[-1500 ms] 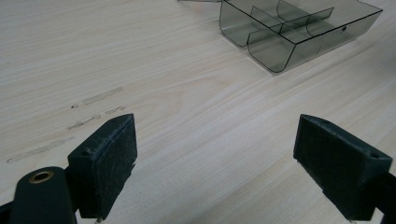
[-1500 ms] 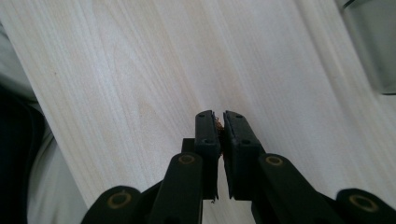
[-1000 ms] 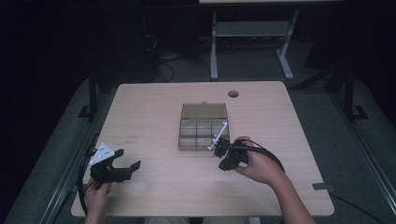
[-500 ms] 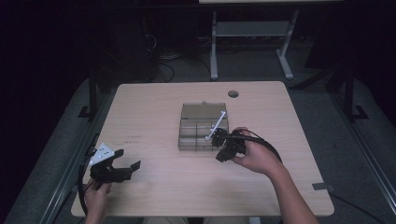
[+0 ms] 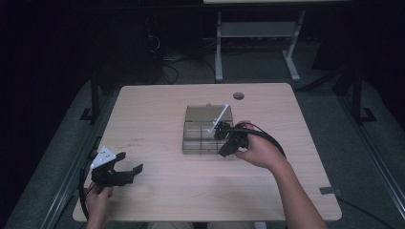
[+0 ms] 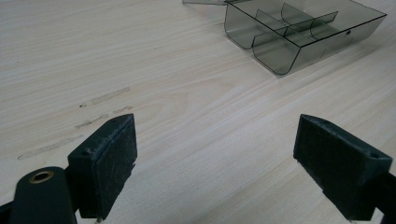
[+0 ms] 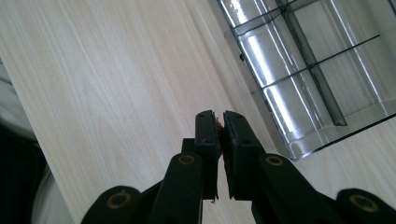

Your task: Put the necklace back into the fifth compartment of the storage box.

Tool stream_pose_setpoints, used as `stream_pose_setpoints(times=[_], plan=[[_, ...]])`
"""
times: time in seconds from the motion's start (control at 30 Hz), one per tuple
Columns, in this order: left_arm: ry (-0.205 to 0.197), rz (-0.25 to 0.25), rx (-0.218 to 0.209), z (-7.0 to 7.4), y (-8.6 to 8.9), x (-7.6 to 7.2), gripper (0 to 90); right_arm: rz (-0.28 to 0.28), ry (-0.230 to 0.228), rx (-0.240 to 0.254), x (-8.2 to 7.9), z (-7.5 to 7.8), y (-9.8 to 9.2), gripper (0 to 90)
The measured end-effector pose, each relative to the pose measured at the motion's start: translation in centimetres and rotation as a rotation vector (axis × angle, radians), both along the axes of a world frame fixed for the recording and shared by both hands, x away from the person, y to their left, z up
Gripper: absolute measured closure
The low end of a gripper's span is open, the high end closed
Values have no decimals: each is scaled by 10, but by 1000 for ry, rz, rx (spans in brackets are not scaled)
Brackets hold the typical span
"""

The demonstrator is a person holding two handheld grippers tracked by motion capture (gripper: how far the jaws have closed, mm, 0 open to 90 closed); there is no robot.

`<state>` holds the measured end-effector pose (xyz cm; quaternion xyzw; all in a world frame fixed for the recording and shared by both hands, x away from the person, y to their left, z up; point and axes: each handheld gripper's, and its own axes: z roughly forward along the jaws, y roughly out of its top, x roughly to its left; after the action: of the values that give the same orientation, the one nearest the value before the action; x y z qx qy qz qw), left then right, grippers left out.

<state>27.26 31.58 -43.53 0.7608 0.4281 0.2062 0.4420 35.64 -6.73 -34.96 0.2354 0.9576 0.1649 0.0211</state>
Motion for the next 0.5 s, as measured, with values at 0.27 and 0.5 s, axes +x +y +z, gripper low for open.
stream_pose_setpoints(times=[0.27,0.5], plan=[[1,-9,10,0,-2,0,131,-11,7,19,8,4,0,841],[-3,-20,20,-1,-4,1,131,-14,-6,-4,15,9,9,840]])
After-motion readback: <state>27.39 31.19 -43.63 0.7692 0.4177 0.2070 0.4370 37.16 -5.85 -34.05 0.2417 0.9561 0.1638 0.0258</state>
